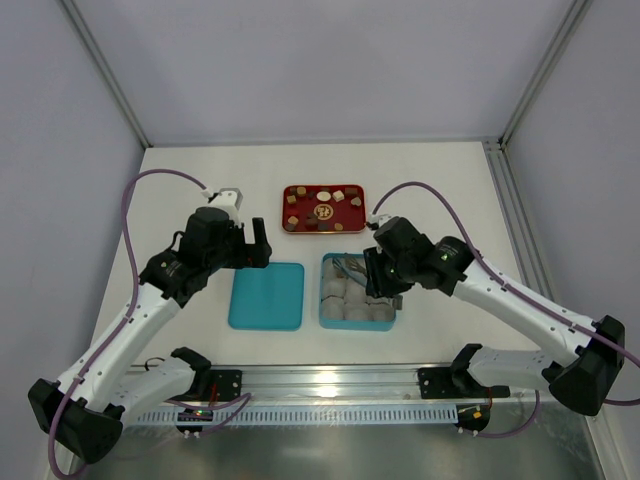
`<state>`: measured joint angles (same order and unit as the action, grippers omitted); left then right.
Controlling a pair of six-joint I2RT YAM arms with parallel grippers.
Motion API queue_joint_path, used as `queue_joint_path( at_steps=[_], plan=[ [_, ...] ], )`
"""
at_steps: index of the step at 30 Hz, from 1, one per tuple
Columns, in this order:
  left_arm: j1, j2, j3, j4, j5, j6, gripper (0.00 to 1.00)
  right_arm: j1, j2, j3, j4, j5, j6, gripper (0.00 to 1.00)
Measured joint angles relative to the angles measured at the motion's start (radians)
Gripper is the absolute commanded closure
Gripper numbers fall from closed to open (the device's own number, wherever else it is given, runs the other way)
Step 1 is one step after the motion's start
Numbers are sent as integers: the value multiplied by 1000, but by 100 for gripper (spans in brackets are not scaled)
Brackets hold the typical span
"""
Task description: Pack the chocolate
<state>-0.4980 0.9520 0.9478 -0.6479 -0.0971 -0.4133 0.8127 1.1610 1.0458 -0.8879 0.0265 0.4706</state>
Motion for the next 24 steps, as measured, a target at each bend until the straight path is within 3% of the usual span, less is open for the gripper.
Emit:
queue_joint_path(
  at_steps=[10,24],
  plan=[
    [0,0,0,0,0,2,0,-5,40,221,-48,35,-53,58],
    [0,0,0,0,0,2,0,-124,446,468,13,14,-202,58]
  ],
)
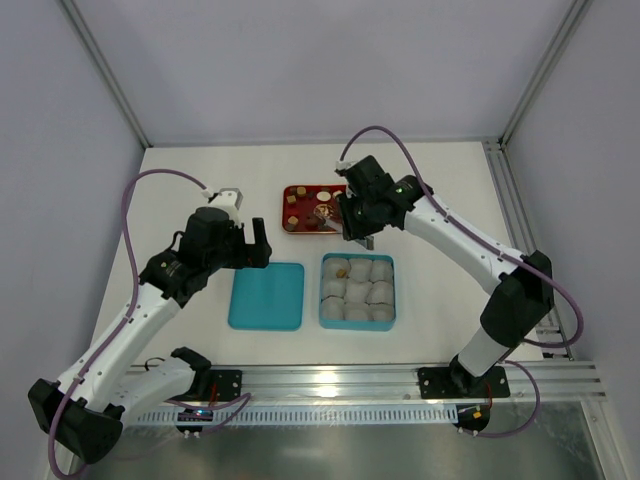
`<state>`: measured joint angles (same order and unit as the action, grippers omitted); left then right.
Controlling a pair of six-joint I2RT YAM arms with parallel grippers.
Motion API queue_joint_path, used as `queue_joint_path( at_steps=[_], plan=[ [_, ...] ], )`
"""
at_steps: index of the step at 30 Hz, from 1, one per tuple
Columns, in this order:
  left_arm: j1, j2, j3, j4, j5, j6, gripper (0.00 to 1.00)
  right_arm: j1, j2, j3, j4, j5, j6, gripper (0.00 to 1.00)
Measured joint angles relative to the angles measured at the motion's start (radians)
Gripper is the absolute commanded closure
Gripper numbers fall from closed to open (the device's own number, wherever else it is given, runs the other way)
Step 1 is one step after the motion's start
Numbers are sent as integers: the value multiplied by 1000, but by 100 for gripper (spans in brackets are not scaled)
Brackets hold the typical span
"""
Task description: Pack the chocolate
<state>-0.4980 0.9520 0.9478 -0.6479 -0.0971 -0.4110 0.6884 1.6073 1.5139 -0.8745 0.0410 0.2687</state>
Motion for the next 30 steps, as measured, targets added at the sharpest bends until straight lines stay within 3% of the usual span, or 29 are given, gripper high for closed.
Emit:
queue_joint_path(
  at_steps=[13,30],
  plan=[
    [0,0,0,0,0,0,0,-26,135,66,47,-84,-27,55],
    [0,0,0,0,0,0,0,-25,246,131,58,-79,-27,55]
  ],
)
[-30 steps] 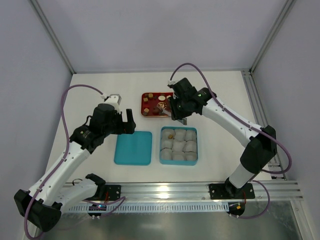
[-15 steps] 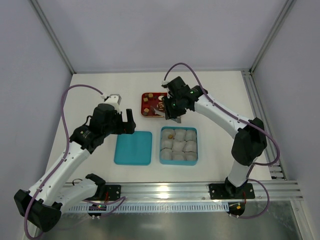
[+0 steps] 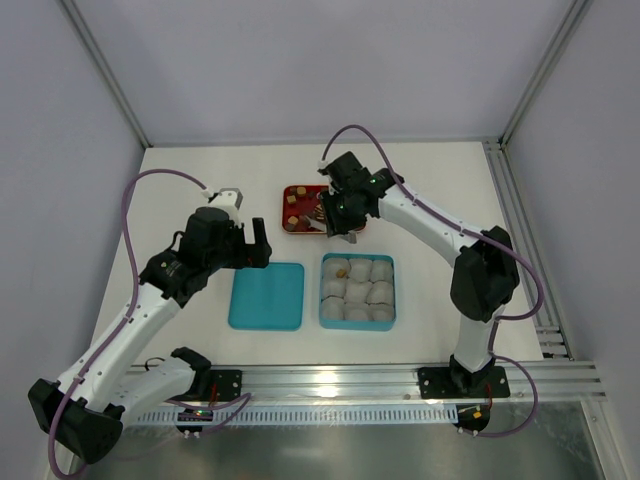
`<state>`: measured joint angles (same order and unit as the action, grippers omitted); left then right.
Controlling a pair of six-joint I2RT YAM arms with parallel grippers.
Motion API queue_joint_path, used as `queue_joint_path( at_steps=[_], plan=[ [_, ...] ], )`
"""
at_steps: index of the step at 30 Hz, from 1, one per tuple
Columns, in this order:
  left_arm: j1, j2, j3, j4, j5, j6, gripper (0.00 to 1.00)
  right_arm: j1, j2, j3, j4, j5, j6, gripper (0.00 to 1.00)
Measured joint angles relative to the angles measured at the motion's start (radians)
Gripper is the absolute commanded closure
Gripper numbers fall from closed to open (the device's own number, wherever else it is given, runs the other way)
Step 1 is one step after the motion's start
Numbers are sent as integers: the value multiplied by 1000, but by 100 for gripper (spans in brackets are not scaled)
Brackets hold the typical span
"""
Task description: Pack the chocolate
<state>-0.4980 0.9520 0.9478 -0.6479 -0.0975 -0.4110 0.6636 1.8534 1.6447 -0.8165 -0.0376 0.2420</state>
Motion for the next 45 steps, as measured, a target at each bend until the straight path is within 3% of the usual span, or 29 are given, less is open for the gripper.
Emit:
queue_joint_path(
  at_steps=[16,22,32,45],
  plan=[
    [0,0,0,0,0,0,0,42,27,41,-37,80,-4,56],
    [0,0,0,0,0,0,0,56,47,48,-49,91,-5,60],
    [0,2,0,0,0,0,0,55,52,48,-55,105,-4,74],
    [0,2,0,0,0,0,0,51,44,78,-64,147,-4,78]
  ],
)
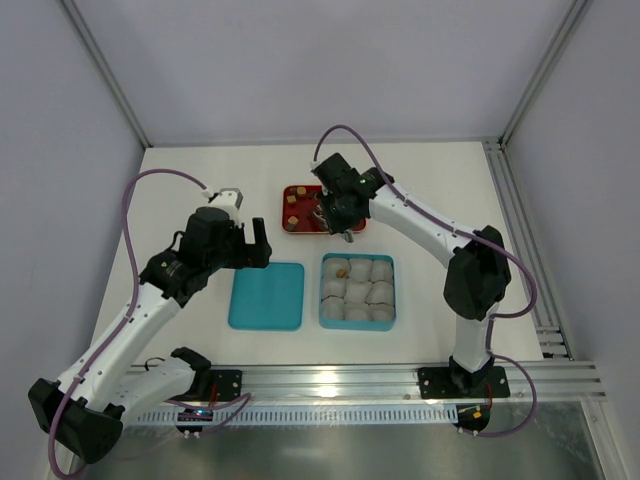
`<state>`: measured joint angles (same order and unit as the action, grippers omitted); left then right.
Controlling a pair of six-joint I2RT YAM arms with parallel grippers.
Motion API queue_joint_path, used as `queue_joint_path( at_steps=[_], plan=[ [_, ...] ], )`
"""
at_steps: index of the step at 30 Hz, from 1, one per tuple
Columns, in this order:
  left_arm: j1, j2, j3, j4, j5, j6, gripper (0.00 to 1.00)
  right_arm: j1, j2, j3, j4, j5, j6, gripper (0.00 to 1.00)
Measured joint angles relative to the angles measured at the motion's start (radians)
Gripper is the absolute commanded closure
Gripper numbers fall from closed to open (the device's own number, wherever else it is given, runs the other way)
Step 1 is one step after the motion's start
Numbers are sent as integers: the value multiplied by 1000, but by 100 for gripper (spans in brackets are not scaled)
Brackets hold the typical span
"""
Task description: Pack the chocolate
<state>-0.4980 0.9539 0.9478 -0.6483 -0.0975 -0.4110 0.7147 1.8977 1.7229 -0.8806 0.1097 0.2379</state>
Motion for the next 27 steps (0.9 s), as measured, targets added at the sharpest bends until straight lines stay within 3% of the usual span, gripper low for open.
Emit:
queue_joint_path(
  at_steps=[10,27],
  plan=[
    [0,0,0,0,0,0,0,-8,-98,-11,-19,23,1,79],
    [0,3,0,0,0,0,0,-8,-726,-450,-146,-24,72,79]
  ],
)
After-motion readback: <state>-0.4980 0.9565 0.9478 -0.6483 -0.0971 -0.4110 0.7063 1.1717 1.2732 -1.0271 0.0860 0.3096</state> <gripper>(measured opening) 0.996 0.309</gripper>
